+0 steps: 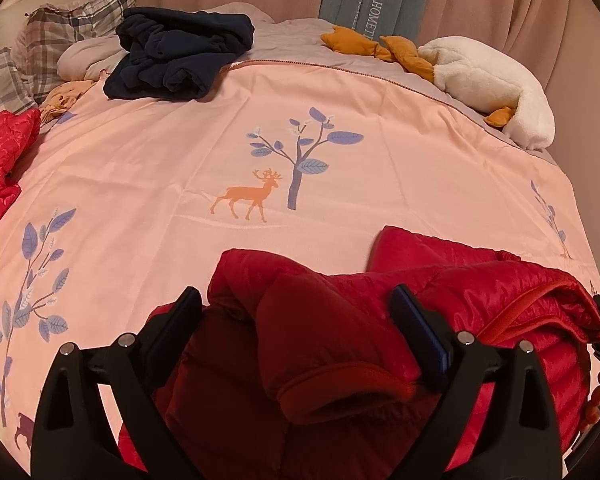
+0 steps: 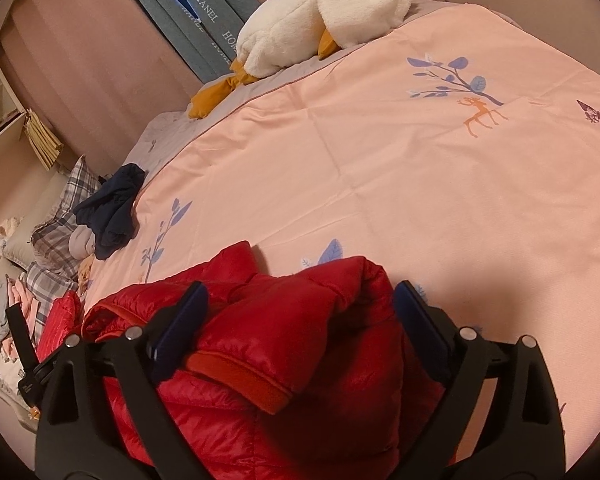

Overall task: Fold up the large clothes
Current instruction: 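Lower the folded jacket end onto the bed and open both tools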

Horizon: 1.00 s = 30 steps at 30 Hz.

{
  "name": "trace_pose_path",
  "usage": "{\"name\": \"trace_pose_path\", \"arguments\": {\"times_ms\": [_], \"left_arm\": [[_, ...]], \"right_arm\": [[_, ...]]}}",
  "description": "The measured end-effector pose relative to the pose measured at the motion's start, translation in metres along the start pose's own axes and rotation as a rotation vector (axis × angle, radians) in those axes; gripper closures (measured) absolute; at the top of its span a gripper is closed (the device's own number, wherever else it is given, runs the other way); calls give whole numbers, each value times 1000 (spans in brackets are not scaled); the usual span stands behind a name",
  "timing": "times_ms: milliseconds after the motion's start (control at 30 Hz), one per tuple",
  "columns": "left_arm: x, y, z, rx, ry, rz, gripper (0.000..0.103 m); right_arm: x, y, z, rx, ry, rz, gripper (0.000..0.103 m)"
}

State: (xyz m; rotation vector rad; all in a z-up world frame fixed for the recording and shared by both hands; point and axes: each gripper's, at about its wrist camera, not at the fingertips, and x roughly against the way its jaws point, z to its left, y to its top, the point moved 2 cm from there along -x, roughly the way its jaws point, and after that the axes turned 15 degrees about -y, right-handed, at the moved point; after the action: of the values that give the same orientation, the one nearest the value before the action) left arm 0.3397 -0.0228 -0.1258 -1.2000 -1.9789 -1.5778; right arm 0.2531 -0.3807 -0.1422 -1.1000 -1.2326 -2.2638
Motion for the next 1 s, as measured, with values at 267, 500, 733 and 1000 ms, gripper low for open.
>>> {"name": "trace_pose_path", "arguments": {"times_ms": [267, 500, 733, 1000], "left_arm": [[0, 1, 0, 1, 1, -1, 7], [2, 1, 0, 1, 8, -5, 7], [5, 1, 3, 3, 13, -16, 6], [8, 1, 3, 11, 13, -31, 6]], "right_arm": [[0, -1, -1, -5, -2, 2, 7], [-1, 0, -3, -15, -4, -1, 7], [2, 2, -5, -26, -7, -11, 6], [3, 4, -8, -35, -7, -17, 5]]}}
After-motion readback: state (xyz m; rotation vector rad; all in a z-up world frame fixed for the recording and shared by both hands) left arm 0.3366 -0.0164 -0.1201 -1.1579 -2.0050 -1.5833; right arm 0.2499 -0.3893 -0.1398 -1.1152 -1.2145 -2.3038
